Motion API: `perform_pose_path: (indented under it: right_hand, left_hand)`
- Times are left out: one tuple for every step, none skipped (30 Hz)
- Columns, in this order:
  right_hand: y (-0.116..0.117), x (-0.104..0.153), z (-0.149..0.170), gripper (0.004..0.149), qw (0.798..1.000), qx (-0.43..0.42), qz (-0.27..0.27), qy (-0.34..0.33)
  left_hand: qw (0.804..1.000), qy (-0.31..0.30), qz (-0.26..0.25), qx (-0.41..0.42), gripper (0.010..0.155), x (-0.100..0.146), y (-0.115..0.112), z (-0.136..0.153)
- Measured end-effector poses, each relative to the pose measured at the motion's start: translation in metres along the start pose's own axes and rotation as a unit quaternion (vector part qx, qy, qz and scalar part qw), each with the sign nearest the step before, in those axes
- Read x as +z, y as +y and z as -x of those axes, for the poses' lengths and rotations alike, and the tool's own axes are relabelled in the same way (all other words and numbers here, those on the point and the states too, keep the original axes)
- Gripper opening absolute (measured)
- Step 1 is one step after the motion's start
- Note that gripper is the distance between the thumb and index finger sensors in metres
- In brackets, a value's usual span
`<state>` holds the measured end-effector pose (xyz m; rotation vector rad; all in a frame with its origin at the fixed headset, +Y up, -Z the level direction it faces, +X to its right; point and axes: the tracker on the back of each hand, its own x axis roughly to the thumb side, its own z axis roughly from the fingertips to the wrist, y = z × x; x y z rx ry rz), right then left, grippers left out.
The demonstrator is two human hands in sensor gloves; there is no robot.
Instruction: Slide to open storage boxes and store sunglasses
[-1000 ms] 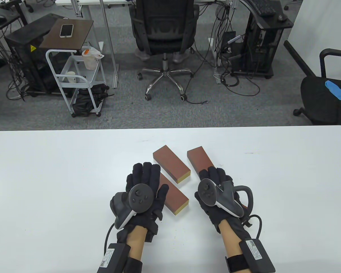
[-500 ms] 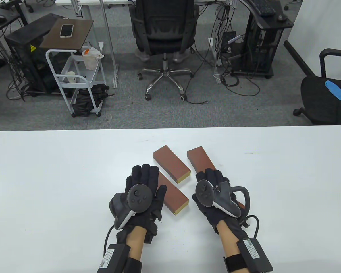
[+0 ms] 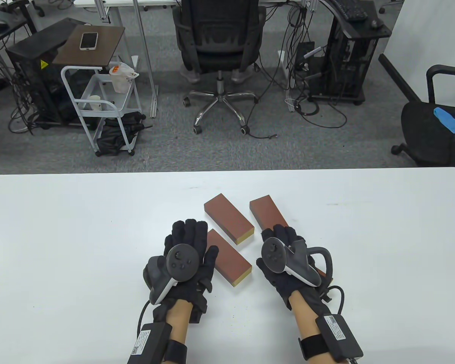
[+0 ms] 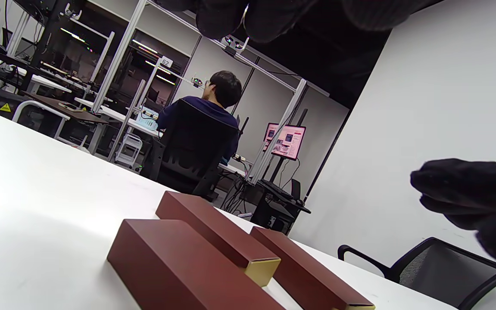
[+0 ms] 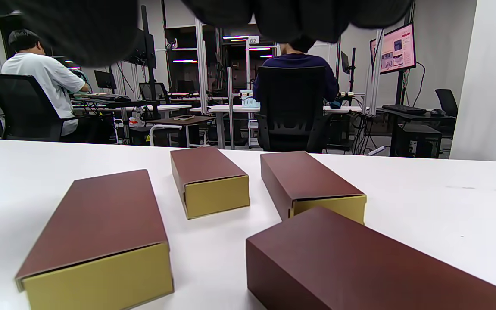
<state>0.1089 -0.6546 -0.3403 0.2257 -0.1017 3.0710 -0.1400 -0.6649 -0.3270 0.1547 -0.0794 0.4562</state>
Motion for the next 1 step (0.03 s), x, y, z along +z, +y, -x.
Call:
perform_pose_path:
  right_hand:
    - [0.0006,-0.0003,0.0006,0.072,1.0,-0.001,0.0,0.0]
  left_hand:
    - [1.0,0.002,0.001,0.0,0.072,-0.0004,0.0005,0.0013]
